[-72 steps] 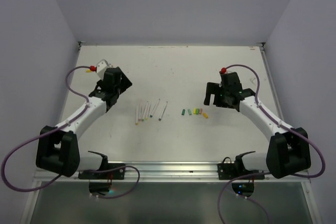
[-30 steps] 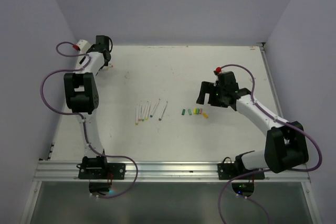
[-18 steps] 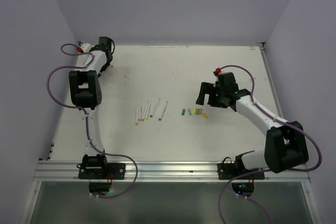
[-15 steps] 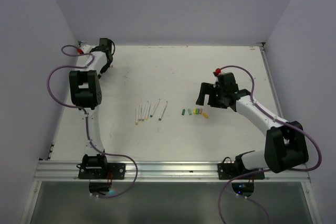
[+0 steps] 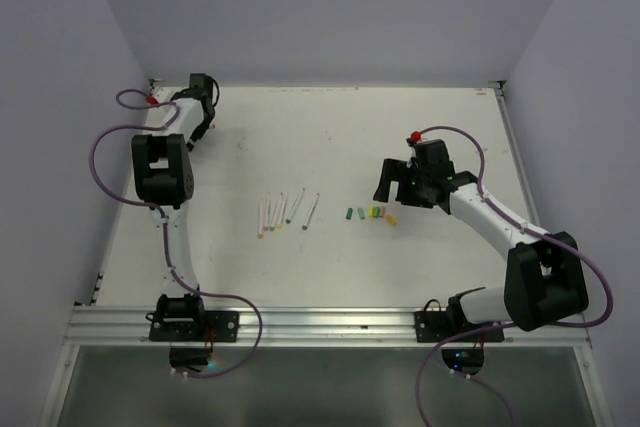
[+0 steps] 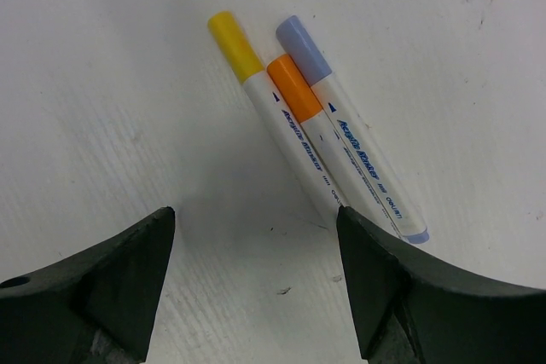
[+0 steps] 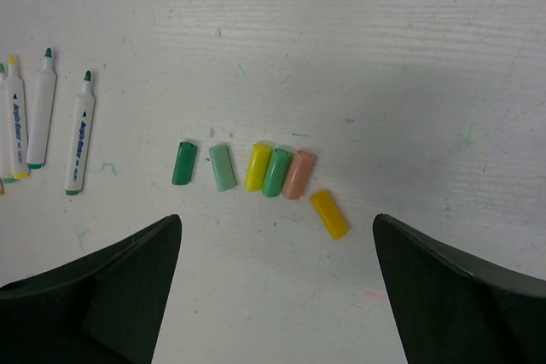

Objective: Open the pen caps

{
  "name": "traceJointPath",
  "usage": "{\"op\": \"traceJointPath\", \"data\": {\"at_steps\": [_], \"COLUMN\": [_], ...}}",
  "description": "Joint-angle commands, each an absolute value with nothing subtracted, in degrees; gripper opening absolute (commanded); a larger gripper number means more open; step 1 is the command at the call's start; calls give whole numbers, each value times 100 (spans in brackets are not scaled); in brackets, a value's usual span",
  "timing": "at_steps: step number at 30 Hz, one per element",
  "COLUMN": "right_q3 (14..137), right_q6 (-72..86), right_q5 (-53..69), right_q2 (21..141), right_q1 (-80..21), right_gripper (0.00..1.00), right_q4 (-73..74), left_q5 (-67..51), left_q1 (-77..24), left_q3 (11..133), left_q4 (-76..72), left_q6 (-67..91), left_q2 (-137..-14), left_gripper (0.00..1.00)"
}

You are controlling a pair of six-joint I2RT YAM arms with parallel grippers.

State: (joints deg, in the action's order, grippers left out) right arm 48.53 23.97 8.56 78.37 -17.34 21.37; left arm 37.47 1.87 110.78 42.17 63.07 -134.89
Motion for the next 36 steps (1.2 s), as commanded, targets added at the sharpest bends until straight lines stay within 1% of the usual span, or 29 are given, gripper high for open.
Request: {"op": "traceJointPath", "data": {"at_steps": [1,14,23,30,36], "right_q3": [4834,4825,4799,4816,4799], "right_q6": [2364,2382,2391,2426,2435], "right_q5": [835,817,826,879,861], "right_q2": [7655,7761,7840,7937,7963], "right_q1": [-1758,-1758,-1758,-1749,-1758], "right_gripper": [99,98,98,98,98], "right_q4": [1978,1960,1916,1890,1872], "left_q5": [3736,3735,3533,3472,3507], "left_q1": [246,272,290,290,308], "left_q3": [11153,11101,10591,9976,10107], "left_q4": [4711,4605,4281,3718,3770], "left_q6": [6408,6232,6100,6144,6170], "left_q2": [-13658,-13597,-13272,-12745,-12692], "left_gripper": [78,78,78,78,77]}}
